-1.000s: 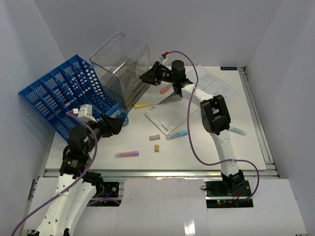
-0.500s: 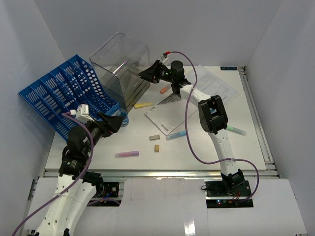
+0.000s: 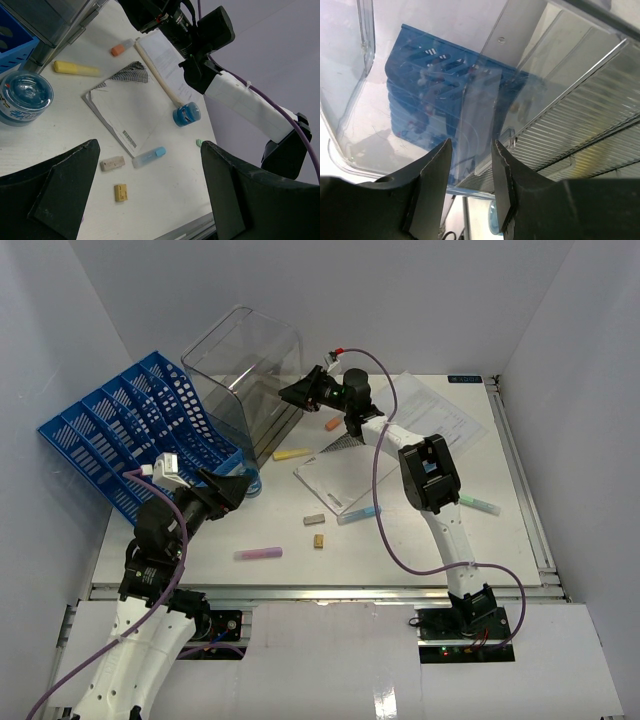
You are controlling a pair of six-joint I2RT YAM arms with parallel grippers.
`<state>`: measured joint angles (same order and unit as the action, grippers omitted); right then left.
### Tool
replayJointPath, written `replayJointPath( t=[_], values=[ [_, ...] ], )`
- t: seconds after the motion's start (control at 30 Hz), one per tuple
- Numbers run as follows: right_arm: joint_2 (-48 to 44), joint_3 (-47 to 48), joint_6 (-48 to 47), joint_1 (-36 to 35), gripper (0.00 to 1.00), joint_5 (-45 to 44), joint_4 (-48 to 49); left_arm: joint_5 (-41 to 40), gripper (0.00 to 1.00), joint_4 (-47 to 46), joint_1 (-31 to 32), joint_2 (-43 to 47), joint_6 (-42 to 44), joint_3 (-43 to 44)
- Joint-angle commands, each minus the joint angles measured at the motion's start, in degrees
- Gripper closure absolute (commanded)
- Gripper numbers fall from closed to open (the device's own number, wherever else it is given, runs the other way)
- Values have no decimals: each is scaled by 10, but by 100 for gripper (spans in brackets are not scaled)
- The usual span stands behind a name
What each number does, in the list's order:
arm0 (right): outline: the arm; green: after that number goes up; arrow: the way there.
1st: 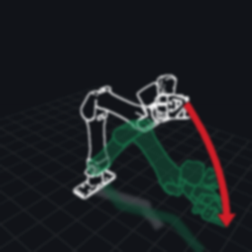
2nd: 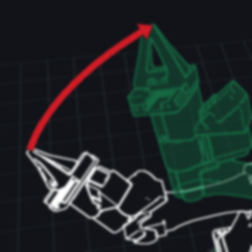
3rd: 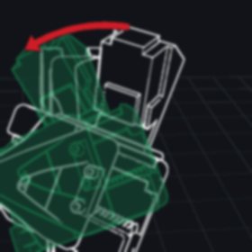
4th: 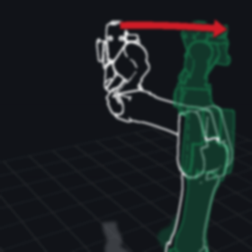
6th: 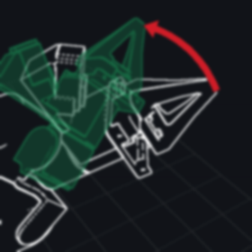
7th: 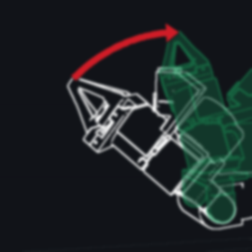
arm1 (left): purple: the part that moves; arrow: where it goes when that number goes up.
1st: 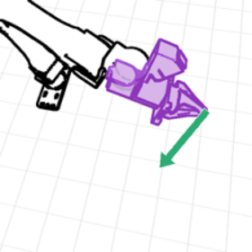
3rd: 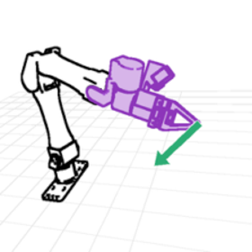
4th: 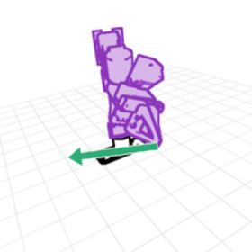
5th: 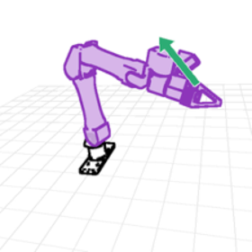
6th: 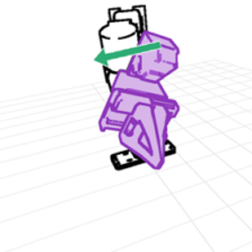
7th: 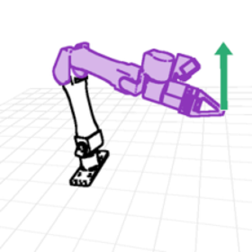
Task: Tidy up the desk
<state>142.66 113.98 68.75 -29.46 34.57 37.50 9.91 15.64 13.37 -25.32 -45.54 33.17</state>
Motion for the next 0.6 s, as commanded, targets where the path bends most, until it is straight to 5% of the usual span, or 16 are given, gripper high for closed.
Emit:
replayJointPath(
  t=[0.0,0.57],
  values=[
    [-44,-20,-62,-6,55,-31,-30,8,7,0,2,3,3,22],
    [-65,-31,-99,-7,55,-57,-73,13,6,0,2,-1,11,28]
  ],
)
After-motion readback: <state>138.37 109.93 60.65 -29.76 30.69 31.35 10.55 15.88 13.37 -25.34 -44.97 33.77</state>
